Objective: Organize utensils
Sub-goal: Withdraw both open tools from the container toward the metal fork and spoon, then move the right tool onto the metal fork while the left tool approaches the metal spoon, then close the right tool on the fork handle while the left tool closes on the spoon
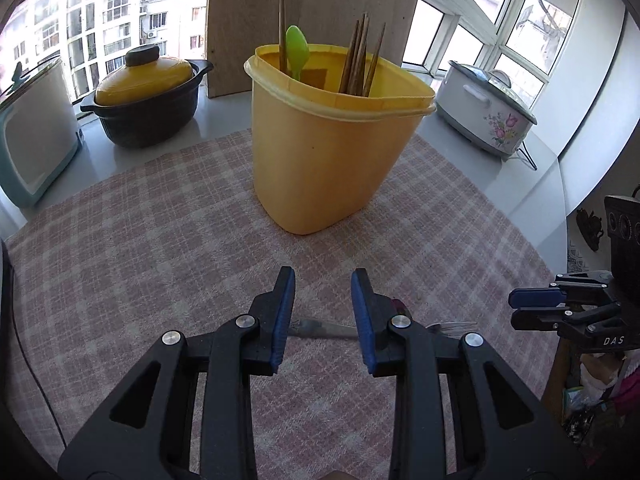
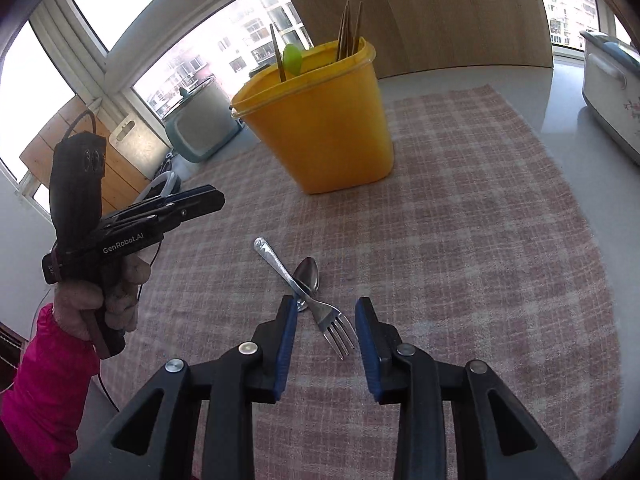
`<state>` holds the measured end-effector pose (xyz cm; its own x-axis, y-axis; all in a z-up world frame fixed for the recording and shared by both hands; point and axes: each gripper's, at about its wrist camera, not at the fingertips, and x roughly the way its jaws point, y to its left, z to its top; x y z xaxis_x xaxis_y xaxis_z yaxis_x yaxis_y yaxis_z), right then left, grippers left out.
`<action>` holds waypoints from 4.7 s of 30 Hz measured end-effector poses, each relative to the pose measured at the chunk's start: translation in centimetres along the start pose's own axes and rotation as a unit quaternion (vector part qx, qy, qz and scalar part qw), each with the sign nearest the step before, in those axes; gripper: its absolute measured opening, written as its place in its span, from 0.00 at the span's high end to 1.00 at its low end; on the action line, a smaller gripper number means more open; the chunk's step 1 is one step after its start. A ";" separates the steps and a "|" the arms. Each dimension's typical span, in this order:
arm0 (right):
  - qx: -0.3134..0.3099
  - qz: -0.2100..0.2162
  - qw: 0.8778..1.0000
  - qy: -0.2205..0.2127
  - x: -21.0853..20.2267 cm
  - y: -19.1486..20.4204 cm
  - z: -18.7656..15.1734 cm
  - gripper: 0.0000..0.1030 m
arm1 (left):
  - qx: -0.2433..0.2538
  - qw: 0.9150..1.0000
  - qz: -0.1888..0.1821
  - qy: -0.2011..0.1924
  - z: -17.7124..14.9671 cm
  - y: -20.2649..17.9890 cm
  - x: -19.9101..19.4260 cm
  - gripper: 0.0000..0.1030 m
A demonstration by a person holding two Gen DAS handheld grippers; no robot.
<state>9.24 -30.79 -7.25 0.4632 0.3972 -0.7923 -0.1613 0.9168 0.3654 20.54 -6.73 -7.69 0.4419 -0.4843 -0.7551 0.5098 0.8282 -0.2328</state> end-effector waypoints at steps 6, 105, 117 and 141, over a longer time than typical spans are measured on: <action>0.041 0.011 0.999 0.034 1.3 -1.7 -2.9 0.69 | 0.015 0.999 0.001 0.038 -0.6 -0.3 2.6 0.73; -0.023 -0.063 0.998 0.013 5.3 -2.8 1.5 0.94 | 0.058 0.992 -0.049 0.096 -2.9 -5.3 6.2 0.61; -0.031 -0.074 0.997 0.014 5.3 -2.4 1.7 0.95 | 0.116 0.990 -0.001 0.083 -3.2 -8.0 6.1 0.92; -0.036 -0.065 0.997 -0.022 2.0 -1.8 2.9 0.98 | 0.133 0.988 0.033 0.067 -3.2 -9.0 3.9 1.00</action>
<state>12.94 -31.80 -8.05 0.5213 0.2746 -0.8080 -0.1584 0.9615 0.2246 15.30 -15.18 -10.49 0.3880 -0.3762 -0.8414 0.6675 0.7442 -0.0249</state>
